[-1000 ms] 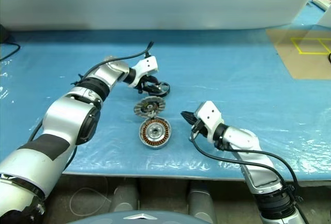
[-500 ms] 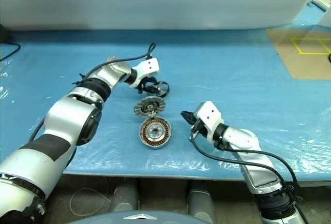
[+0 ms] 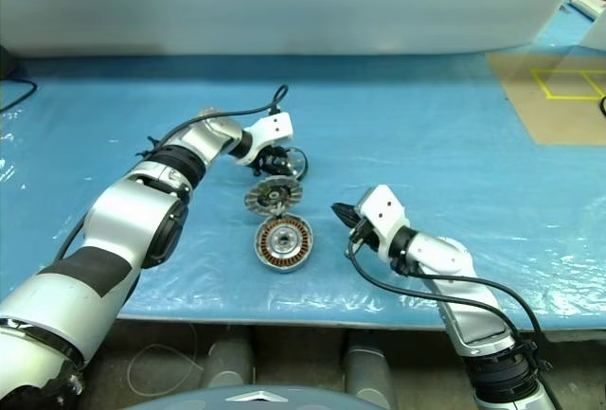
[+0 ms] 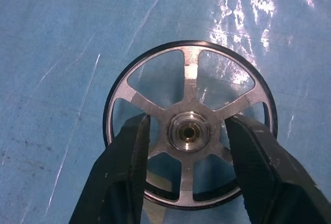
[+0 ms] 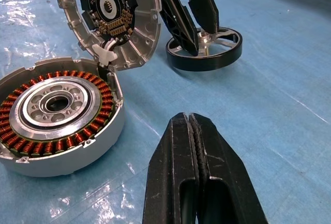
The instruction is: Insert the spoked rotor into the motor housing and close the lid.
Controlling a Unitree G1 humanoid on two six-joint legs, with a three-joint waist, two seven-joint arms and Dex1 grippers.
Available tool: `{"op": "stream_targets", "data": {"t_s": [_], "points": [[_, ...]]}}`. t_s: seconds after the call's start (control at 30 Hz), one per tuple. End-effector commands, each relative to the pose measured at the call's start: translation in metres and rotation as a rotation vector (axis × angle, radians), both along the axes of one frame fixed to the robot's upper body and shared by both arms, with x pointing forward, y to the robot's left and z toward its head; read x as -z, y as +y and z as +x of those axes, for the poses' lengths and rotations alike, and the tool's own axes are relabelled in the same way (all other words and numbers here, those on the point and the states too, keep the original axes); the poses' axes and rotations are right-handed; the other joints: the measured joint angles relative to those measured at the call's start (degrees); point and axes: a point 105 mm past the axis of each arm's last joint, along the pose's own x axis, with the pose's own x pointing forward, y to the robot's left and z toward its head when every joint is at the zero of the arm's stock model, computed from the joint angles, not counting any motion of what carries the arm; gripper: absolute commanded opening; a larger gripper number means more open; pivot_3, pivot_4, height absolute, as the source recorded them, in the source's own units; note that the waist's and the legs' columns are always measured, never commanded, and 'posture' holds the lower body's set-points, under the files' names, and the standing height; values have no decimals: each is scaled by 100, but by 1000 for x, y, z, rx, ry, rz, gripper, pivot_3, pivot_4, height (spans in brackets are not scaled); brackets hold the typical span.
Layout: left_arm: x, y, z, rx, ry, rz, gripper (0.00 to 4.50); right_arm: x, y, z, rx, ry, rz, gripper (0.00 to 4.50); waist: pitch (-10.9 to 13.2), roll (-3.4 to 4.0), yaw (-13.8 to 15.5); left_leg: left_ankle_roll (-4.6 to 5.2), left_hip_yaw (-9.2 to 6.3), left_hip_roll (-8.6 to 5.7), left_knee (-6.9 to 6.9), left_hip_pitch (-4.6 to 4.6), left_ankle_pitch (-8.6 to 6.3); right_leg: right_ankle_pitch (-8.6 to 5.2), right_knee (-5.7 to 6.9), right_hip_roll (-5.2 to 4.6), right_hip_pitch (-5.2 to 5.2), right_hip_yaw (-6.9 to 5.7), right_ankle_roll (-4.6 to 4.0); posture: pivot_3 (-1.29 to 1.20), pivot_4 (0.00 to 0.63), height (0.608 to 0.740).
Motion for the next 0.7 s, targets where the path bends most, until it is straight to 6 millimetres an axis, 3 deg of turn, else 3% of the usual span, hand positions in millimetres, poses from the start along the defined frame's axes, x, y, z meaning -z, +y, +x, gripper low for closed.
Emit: {"op": "stream_targets", "data": {"t_s": [0.03, 0.47, 0.7], "points": [[9, 5, -2, -26, 37, 11, 1474, -13, 7, -3, -26, -57, 15, 0, 0, 1, 7, 0, 0, 0, 0, 2, 0, 0, 0, -1, 8, 0, 0, 0, 150, 740], [-10, 13, 1, -9, 7, -16, 1332, -13, 8, -1, -30, -58, 16, 0, 0, 1, -11, 0, 1, -3, -1, 2, 0, -11, -3, -3, 12, 1, -13, 0, 150, 740], [-40, 28, 6, 15, -48, -39, 1332, -14, 11, -1, -50, -57, 17, 0, 2, 0, -3, 0, 0, -2, -1, -1, 0, -2, -2, -1, -7, 0, 3, 0, 150, 740]]}}
